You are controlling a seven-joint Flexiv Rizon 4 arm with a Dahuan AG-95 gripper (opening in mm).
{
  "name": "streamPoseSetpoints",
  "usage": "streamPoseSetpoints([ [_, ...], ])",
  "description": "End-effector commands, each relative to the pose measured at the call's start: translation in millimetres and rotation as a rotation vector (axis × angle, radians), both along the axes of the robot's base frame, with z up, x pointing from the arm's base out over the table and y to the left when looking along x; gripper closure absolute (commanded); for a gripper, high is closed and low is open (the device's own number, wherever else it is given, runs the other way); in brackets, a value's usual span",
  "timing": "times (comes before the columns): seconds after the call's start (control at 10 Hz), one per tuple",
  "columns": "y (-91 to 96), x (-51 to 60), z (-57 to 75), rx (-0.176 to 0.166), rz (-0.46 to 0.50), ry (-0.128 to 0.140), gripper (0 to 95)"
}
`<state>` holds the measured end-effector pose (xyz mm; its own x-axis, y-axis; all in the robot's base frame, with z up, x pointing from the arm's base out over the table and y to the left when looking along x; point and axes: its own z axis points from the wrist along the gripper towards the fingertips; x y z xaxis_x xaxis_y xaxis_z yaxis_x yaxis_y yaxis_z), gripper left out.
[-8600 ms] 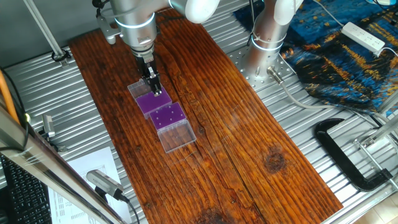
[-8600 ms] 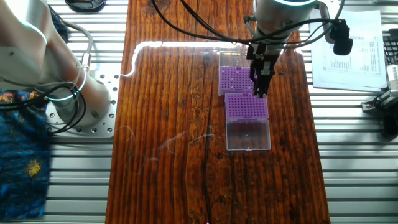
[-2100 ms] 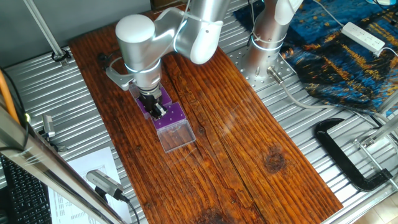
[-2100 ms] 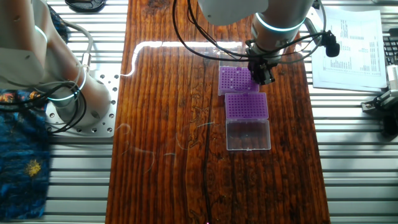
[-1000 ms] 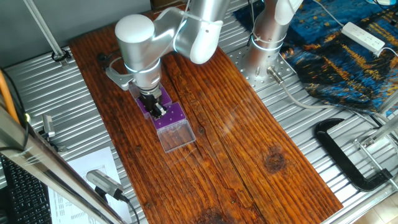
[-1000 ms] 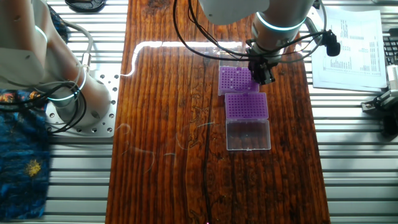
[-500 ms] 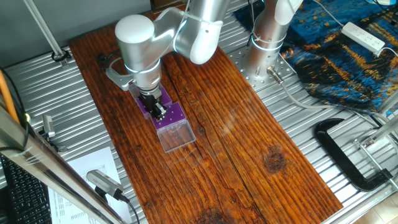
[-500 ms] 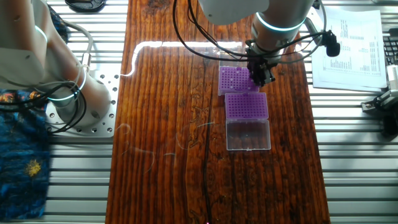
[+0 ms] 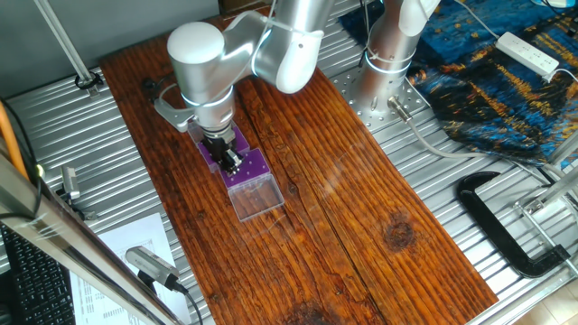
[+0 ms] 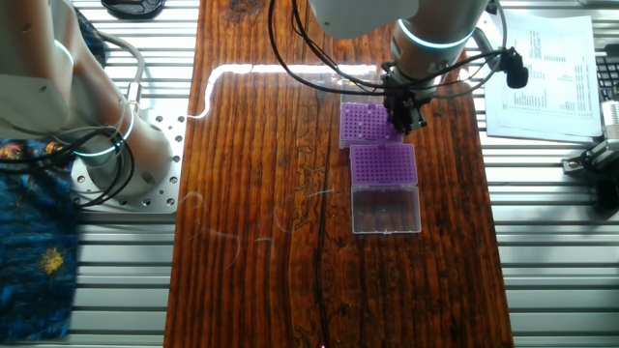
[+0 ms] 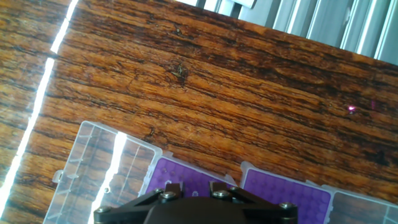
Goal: Transfer all small pipette tips from one holder to another
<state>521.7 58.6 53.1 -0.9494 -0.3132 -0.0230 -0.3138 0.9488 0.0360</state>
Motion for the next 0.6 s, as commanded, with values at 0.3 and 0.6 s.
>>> streamPoseSetpoints([
  [0.3,-0.2,0.0,0.2,-0.002,-0.004,0.000,95.0],
  [0.6,-0.3,0.0,0.9,-0.001,-0.010,0.000,95.0],
])
